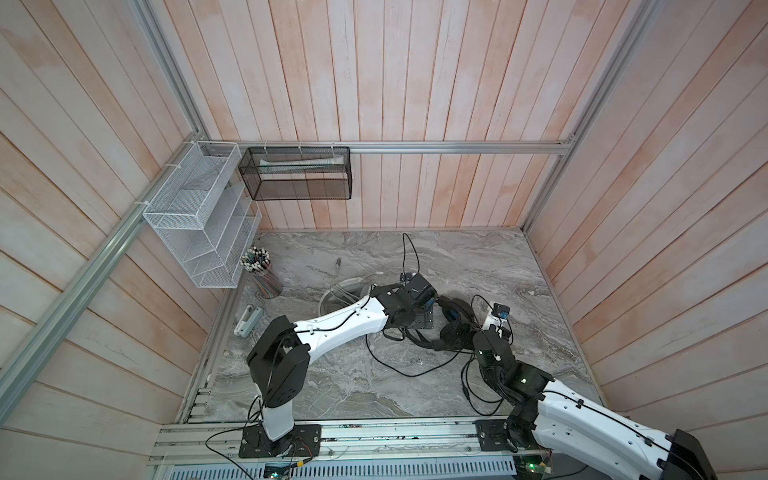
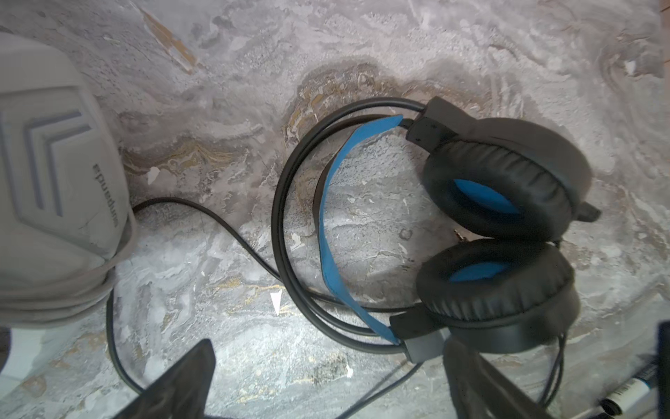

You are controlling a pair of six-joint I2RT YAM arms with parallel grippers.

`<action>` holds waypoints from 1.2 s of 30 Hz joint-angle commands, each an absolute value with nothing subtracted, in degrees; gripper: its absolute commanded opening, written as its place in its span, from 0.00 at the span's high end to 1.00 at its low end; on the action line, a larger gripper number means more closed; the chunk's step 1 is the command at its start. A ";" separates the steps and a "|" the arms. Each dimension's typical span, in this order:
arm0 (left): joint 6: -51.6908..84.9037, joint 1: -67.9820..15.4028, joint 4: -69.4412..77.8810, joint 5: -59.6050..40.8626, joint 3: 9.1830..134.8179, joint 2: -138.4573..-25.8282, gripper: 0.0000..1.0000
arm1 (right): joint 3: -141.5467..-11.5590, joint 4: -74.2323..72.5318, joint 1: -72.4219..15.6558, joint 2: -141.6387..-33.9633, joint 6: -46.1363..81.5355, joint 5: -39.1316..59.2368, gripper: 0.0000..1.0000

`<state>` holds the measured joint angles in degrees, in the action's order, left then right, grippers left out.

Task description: Wrap the headphones

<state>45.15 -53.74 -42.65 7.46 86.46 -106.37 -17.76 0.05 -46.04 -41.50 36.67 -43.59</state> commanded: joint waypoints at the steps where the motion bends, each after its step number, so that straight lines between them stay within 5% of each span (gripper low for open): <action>1: 46.75 -52.21 -46.87 5.14 89.84 -110.32 0.01 | -15.68 -2.78 -45.83 -39.58 37.71 -44.39 0.00; 17: 46.68 -49.62 -52.12 2.06 98.34 -122.08 0.02 | -11.42 -10.12 -45.85 -46.93 39.91 -42.93 0.00; 36: 45.09 -49.66 -53.08 4.49 102.57 -127.64 0.34 | -10.77 -11.94 -45.86 -48.40 39.73 -43.64 0.00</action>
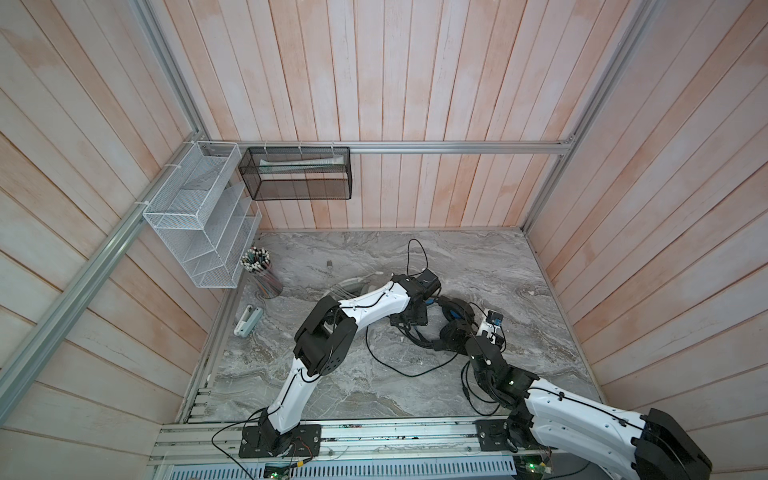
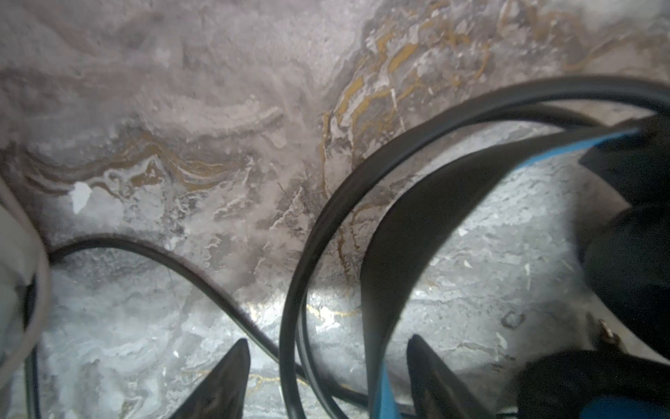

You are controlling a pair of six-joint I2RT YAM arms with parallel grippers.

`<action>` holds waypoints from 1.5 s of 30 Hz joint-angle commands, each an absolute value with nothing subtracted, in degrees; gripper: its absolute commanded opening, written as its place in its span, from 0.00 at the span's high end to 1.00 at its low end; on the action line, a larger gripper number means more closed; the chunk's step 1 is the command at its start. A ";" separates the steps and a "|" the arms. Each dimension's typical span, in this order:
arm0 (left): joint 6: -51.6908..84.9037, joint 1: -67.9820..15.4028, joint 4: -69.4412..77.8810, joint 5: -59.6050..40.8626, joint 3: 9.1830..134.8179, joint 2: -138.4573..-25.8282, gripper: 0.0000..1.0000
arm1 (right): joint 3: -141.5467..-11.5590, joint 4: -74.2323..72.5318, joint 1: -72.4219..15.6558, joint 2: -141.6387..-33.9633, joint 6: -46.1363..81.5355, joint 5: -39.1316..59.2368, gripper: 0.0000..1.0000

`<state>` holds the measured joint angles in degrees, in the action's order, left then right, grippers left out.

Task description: Wrap the headphones

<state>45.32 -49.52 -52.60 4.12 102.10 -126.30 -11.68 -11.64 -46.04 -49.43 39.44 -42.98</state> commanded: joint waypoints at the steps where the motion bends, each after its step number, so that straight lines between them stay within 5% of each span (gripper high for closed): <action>1: 45.18 -49.66 -53.02 4.55 102.57 -127.95 0.34 | -10.64 -12.02 -45.88 -48.03 39.73 -43.68 0.00; 20: 44.38 -49.66 -51.16 5.10 100.82 -130.63 0.59 | -10.42 -13.04 -45.78 -47.94 39.03 -42.80 0.00; 35: 44.09 -49.31 -50.19 7.12 97.56 -129.54 1.00 | -10.29 -13.34 -45.87 -47.99 38.89 -42.80 0.00; 45: 42.36 -49.22 -43.99 9.28 95.98 -119.78 1.00 | -10.09 -14.36 -45.87 -47.98 38.15 -42.23 0.00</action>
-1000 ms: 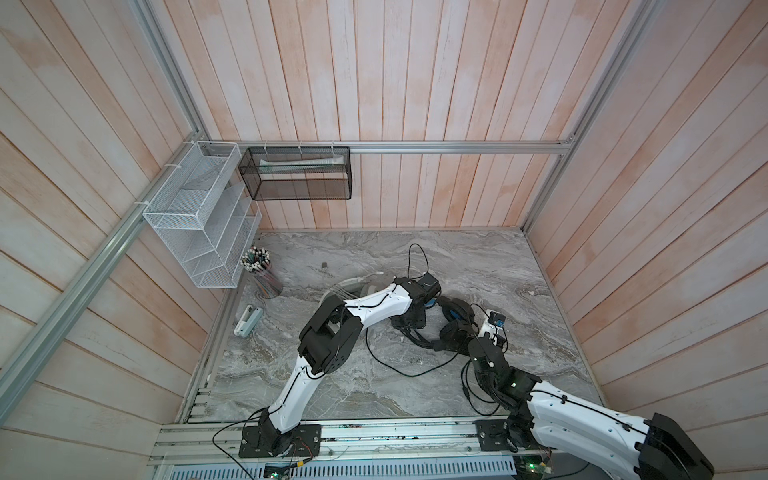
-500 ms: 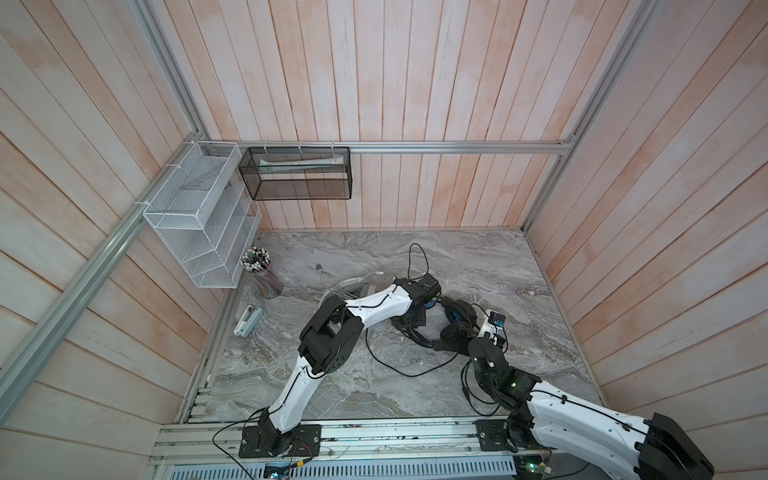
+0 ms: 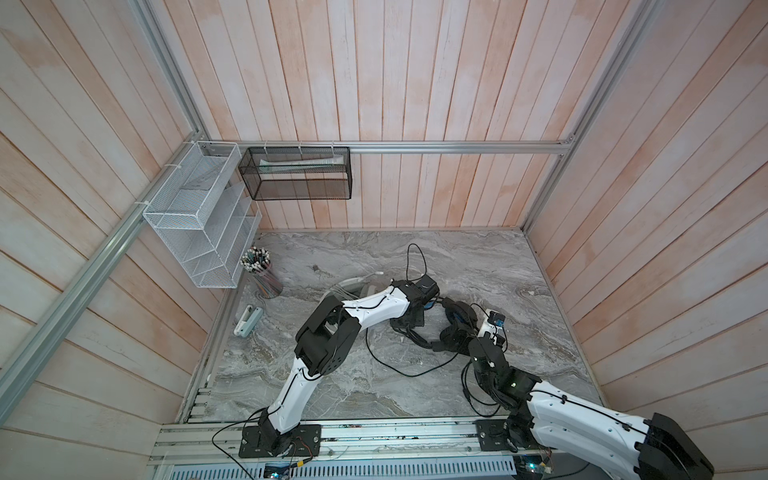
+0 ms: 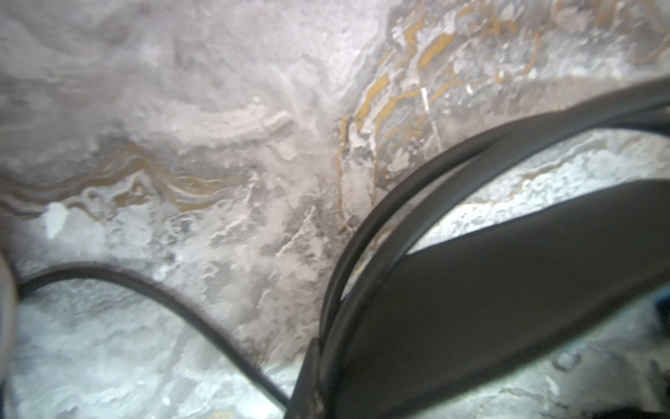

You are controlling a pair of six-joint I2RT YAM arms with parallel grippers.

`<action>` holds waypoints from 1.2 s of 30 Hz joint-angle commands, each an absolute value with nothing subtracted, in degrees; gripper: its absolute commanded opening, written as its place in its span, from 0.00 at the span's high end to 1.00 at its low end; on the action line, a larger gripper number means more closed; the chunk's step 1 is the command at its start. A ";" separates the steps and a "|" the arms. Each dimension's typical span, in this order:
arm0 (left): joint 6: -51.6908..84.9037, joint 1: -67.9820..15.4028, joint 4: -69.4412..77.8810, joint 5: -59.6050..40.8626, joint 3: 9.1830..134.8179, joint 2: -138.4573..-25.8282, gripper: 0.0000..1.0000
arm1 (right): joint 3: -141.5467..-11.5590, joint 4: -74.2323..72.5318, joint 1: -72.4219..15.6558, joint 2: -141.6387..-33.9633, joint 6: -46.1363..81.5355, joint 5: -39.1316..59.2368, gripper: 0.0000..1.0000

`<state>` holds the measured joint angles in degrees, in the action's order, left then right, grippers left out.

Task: Wrap the headphones
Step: 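Lift the black headset with the left gripper while the right gripper withdraws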

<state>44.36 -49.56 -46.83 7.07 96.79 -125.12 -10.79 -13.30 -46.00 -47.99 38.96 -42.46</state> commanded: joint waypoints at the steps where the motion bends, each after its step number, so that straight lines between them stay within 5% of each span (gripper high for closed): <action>1: 41.47 -49.22 -42.35 9.28 95.57 -118.24 1.00 | -10.27 -14.17 -45.83 -47.78 38.10 -42.11 0.00; 21: 32.94 -48.71 -39.40 24.19 102.22 -99.23 1.00 | -22.72 -0.87 -45.85 -23.16 30.58 -36.00 0.00; 36: 32.76 -46.14 -41.89 32.54 100.02 -79.03 1.00 | -41.94 2.72 -45.80 -24.17 16.18 -12.88 0.00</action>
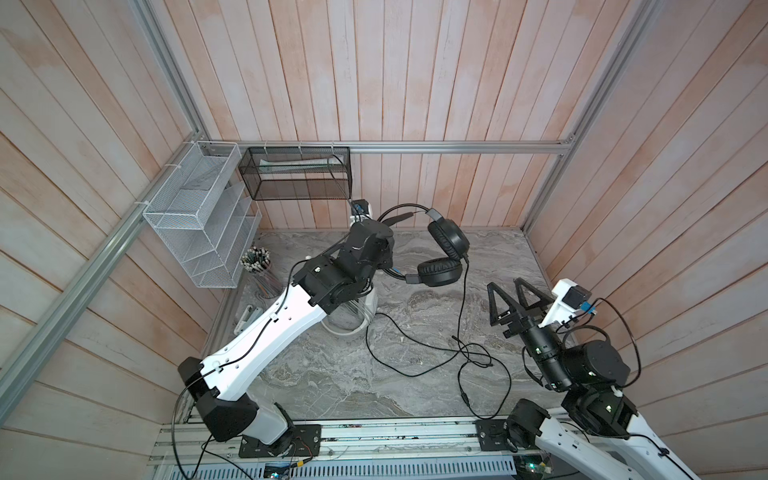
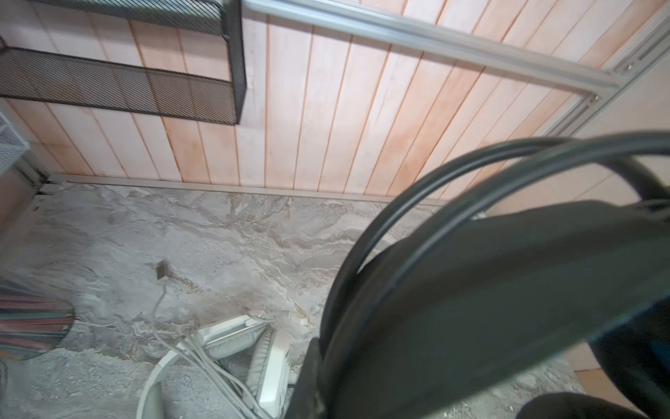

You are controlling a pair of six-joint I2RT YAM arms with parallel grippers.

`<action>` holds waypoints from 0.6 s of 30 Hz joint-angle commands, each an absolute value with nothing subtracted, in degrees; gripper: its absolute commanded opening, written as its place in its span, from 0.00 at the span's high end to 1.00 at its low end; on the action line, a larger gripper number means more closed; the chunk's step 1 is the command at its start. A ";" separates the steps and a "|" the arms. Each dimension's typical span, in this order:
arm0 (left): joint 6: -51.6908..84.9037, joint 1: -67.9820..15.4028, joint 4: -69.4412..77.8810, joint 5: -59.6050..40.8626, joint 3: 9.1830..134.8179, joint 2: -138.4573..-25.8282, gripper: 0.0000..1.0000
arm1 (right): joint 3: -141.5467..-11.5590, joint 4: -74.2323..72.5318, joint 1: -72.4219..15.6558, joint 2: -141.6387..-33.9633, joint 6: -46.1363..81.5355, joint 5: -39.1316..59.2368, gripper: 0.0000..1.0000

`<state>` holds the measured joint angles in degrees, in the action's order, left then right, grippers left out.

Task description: Wrap the headphones

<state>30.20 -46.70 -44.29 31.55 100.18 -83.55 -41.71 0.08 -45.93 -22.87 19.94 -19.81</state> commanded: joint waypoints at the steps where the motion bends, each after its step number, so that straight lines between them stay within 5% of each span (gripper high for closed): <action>1: 33.08 -46.14 -42.73 32.45 100.17 -77.85 1.00 | -41.34 2.14 -45.82 -24.59 15.98 -11.13 0.00; 11: 37.30 -45.44 -53.16 32.51 101.51 -69.20 1.00 | -34.48 -6.84 -45.86 -31.03 17.75 1.93 0.00; 18: 37.84 -45.26 -57.03 36.29 104.89 -64.84 1.00 | -29.36 -14.12 -45.86 -36.15 18.74 6.70 0.09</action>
<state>35.29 -45.65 -58.50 33.52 101.25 -67.40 -30.59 -8.91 -45.93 -35.48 18.00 3.90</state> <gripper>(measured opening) 0.086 0.918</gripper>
